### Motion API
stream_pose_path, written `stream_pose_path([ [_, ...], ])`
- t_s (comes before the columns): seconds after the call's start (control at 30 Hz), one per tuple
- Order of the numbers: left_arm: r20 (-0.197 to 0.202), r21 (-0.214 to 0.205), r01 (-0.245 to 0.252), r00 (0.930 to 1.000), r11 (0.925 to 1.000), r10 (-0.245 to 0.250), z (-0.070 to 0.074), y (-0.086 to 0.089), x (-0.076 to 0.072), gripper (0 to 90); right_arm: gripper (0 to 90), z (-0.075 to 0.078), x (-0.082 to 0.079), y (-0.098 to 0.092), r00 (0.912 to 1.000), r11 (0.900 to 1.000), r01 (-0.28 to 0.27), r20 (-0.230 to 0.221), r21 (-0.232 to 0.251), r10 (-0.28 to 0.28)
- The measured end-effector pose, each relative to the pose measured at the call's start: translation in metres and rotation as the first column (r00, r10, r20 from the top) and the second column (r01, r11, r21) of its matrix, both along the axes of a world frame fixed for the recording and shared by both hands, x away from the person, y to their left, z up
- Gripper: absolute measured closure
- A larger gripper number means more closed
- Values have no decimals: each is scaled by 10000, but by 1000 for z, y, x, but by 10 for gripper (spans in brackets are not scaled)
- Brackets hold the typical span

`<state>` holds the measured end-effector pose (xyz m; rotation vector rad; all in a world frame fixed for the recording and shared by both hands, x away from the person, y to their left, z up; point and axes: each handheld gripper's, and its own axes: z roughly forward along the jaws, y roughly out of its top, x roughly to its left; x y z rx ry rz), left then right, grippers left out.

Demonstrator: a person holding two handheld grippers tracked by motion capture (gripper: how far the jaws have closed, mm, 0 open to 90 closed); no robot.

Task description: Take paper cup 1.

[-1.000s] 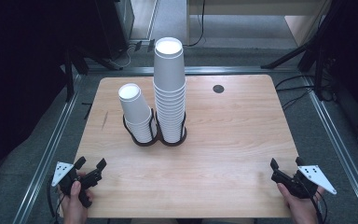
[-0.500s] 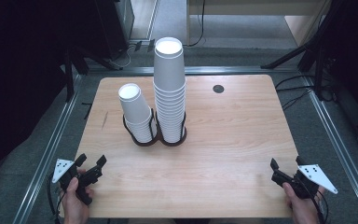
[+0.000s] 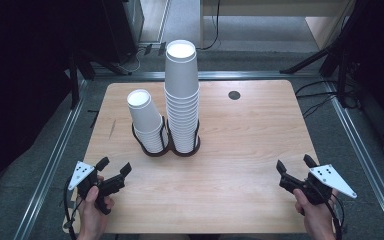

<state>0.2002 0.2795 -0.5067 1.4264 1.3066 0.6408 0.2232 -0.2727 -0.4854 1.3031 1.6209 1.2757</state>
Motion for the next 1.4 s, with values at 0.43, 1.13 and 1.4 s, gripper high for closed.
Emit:
stream_pose_path([
  [0.43,1006,638,314,9942,9975,-377,31,-70,19,91,117,59,16,70,9893,9898,-1313,719,559,1272],
  [1.13,1179,1247,780,9887,9891,-929,54,-130,57,20,0,126,46,161,9544,9564,-2822,1235,748,2719],
  [1.4,1279,1375,451,9898,9895,-629,57,-146,70,20,0,144,59,190,9421,9429,-3193,1391,945,3051],
])
